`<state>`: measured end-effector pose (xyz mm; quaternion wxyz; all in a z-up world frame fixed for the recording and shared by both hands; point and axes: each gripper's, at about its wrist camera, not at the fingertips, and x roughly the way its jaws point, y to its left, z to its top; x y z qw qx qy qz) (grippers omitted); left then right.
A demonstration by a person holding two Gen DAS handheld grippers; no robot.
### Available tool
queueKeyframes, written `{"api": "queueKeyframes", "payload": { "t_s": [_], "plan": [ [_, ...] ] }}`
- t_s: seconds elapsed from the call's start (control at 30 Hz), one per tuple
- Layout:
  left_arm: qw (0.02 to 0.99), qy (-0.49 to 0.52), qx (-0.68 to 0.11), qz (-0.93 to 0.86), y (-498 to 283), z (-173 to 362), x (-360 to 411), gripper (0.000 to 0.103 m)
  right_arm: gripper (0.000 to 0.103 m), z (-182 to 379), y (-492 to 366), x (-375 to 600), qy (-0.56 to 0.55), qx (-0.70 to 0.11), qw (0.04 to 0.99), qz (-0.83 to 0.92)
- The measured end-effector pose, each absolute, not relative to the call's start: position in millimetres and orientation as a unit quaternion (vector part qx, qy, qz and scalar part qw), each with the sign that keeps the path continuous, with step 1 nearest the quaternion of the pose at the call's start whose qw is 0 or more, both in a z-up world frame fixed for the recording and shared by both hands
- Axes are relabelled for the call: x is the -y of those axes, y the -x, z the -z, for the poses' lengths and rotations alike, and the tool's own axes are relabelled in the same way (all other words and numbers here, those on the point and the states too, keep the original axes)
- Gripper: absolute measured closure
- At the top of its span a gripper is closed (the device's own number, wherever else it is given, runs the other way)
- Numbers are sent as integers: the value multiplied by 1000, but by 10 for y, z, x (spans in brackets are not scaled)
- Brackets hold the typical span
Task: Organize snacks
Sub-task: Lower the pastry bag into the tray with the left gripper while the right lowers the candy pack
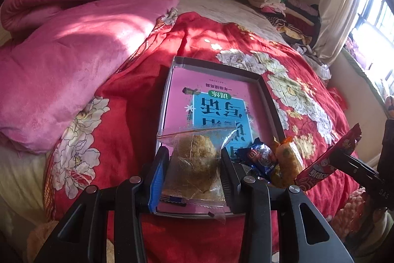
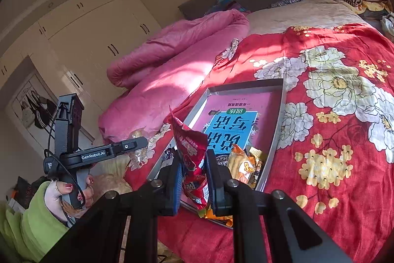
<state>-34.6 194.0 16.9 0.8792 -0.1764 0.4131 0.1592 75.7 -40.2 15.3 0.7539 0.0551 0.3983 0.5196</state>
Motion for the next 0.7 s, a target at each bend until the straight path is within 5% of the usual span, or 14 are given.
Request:
{"api": "queueKeyframes", "payload": {
  "t_s": [0.7],
  "plan": [
    [862,185,-450,-142,200,189,-1886,61,85,188,-793,166,-1,-430,753,-498]
  ]
}}
